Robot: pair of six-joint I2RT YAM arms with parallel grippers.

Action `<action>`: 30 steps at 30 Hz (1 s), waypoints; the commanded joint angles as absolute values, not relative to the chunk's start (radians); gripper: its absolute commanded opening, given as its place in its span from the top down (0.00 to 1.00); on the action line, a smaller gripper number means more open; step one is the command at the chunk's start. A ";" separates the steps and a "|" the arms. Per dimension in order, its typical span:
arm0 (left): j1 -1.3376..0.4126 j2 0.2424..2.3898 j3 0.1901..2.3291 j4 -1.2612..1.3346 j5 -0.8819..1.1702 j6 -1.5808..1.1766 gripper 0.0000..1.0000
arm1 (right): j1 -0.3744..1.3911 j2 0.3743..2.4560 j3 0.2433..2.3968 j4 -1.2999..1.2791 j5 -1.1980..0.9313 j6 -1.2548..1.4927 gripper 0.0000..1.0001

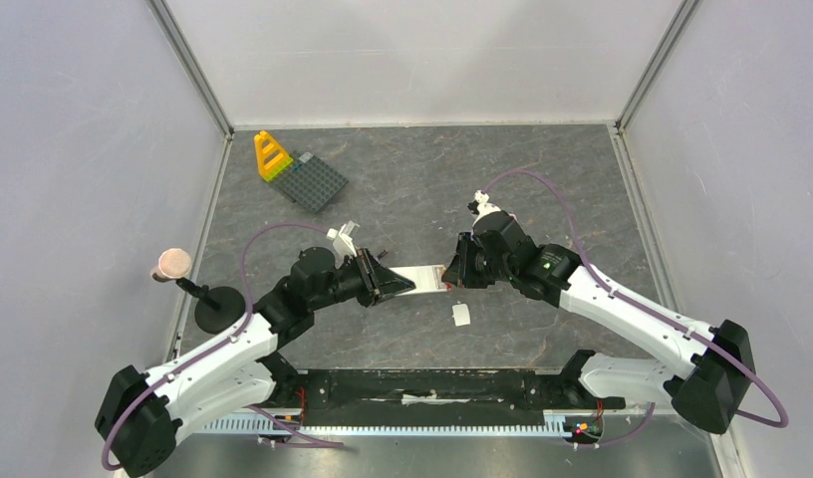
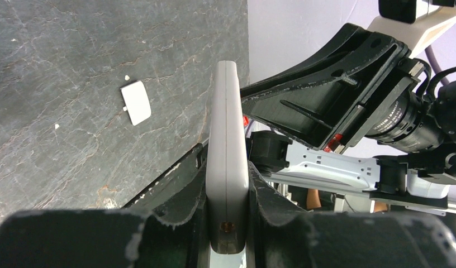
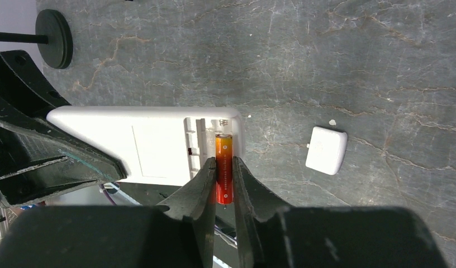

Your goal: Load the batteries into the remote control

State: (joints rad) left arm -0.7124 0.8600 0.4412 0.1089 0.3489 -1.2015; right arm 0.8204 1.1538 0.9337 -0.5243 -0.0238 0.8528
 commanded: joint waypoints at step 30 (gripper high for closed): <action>-0.667 0.858 0.426 0.284 0.430 -1.353 0.98 | 0.818 1.142 0.935 -0.505 0.029 0.954 0.78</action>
State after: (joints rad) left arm -0.6693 0.8680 0.4080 0.1669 0.3958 -1.2957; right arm 0.8196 1.1530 0.9337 -0.5148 0.0090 0.9390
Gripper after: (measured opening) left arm 0.273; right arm 0.197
